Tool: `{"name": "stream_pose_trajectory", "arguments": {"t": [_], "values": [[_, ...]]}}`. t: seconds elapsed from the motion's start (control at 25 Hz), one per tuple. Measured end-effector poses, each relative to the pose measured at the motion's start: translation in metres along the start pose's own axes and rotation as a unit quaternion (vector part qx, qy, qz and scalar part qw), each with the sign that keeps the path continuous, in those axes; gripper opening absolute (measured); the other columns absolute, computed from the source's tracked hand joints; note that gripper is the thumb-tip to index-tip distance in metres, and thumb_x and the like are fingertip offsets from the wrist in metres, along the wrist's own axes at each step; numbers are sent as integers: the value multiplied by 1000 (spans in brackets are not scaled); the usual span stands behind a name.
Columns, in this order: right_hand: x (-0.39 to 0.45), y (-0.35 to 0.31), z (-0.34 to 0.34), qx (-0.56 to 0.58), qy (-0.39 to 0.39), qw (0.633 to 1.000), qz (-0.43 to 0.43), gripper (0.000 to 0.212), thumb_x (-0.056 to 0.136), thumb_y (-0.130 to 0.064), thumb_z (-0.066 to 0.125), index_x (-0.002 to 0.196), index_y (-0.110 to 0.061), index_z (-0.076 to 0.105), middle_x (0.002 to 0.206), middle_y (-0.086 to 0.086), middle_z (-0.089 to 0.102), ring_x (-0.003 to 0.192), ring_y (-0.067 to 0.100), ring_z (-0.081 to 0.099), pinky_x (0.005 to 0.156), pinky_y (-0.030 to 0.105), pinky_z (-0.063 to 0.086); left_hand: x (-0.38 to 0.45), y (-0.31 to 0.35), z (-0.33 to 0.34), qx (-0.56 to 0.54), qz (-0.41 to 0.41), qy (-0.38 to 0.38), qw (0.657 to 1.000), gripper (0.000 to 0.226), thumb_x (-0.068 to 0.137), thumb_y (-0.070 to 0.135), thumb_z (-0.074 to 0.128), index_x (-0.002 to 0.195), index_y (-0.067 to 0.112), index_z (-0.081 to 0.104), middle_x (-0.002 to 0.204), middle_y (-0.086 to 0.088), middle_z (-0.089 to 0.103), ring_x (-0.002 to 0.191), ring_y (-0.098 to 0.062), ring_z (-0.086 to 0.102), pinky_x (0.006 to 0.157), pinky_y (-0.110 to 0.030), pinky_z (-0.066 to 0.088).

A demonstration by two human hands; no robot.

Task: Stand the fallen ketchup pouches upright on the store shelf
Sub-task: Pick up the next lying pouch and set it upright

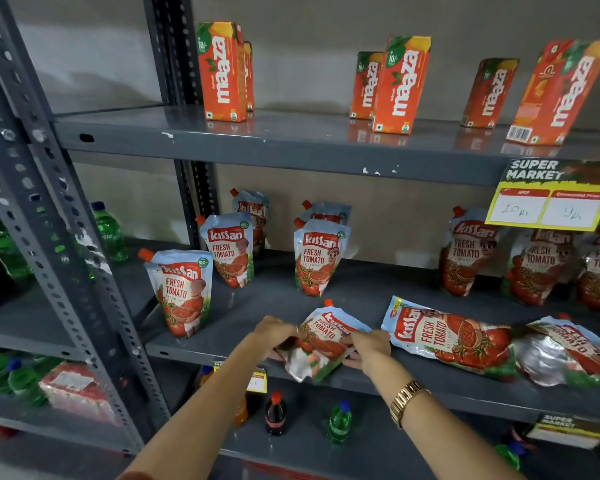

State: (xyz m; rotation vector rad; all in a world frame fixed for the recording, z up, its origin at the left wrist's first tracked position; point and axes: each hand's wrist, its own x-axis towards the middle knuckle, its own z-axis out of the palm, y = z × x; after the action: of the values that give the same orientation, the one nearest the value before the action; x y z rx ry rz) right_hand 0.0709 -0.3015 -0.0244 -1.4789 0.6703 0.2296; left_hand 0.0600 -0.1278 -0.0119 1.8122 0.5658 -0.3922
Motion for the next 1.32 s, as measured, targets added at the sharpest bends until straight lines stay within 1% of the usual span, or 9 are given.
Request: {"name": "stream_pose_trajectory", "arguments": {"t": [0.12, 0.24, 0.32, 0.44, 0.56, 0.64, 1.0, 1.16, 1.32], "values": [[-3, -2, -2, 6, -32, 999, 21, 39, 77, 10, 63, 113, 2, 49, 108, 24, 60, 104, 41, 60, 74, 49, 54, -6, -5, 7, -44, -24, -45, 998, 29, 71, 9, 73, 95, 0, 58, 104, -17, 64, 85, -30, 65, 63, -42, 58], [-5, -2, -5, 0, -79, 996, 33, 27, 76, 14, 60, 97, -1, 52, 86, 17, 60, 90, 33, 58, 67, 43, 51, -9, -4, 20, -42, 12, 30, 999, 14, 73, 6, 70, 77, 3, 57, 97, -20, 65, 99, -36, 65, 86, -49, 56], [-6, -3, -5, -1, -89, 996, 26, 23, 77, 15, 58, 95, 1, 55, 98, 20, 64, 91, 32, 59, 67, 42, 54, -9, -4, 27, -59, 31, 60, 996, 17, 72, 4, 71, 65, 8, 56, 91, -16, 66, 99, -32, 65, 90, -42, 54], [-5, -16, -6, -41, -66, 994, -76, 16, 79, 10, 60, 72, -5, 57, 110, 21, 67, 98, 31, 63, 84, 44, 54, -11, 6, 33, -93, 86, 61, 990, 17, 73, -1, 69, 71, 15, 65, 96, -10, 70, 93, -21, 62, 84, -31, 51], [-4, -33, -8, -77, -60, 974, -206, 17, 78, 7, 63, 86, -7, 60, 113, 16, 67, 105, 26, 62, 80, 34, 53, -10, 20, 36, -124, 164, 91, 974, 28, 75, -11, 63, 96, 7, 68, 93, -7, 68, 88, -18, 61, 81, -30, 52], [-2, -36, -10, -99, -57, 959, -258, 29, 77, 7, 65, 103, -4, 58, 115, 15, 65, 108, 25, 61, 83, 32, 53, -7, 22, 38, -109, 191, 117, 968, 26, 76, -10, 63, 97, 6, 63, 89, -8, 65, 88, -19, 61, 81, -35, 53], [6, -19, -27, -101, -43, 957, -268, 31, 73, 5, 70, 102, -3, 60, 105, 14, 67, 96, 21, 63, 79, 26, 51, 4, 7, 43, -93, 114, 164, 975, 22, 77, 0, 64, 99, 2, 60, 102, -14, 66, 94, -28, 63, 81, -36, 54], [16, -22, -49, -115, 44, 950, -286, 26, 77, 10, 60, 101, 1, 66, 107, 18, 69, 94, 20, 62, 85, 28, 50, -6, -7, 53, -149, -27, 45, 987, 10, 85, 10, 56, 76, 5, 56, 83, -13, 61, 61, -24, 60, 58, -36, 54], [29, -36, -85, -119, 127, 937, -301, 21, 79, 13, 50, 89, 7, 67, 100, 26, 70, 88, 25, 63, 73, 22, 48, -21, -6, 67, -91, -53, -110, 988, 16, 89, 19, 53, 79, 6, 56, 76, -9, 62, 63, -22, 64, 55, -30, 54]]}}
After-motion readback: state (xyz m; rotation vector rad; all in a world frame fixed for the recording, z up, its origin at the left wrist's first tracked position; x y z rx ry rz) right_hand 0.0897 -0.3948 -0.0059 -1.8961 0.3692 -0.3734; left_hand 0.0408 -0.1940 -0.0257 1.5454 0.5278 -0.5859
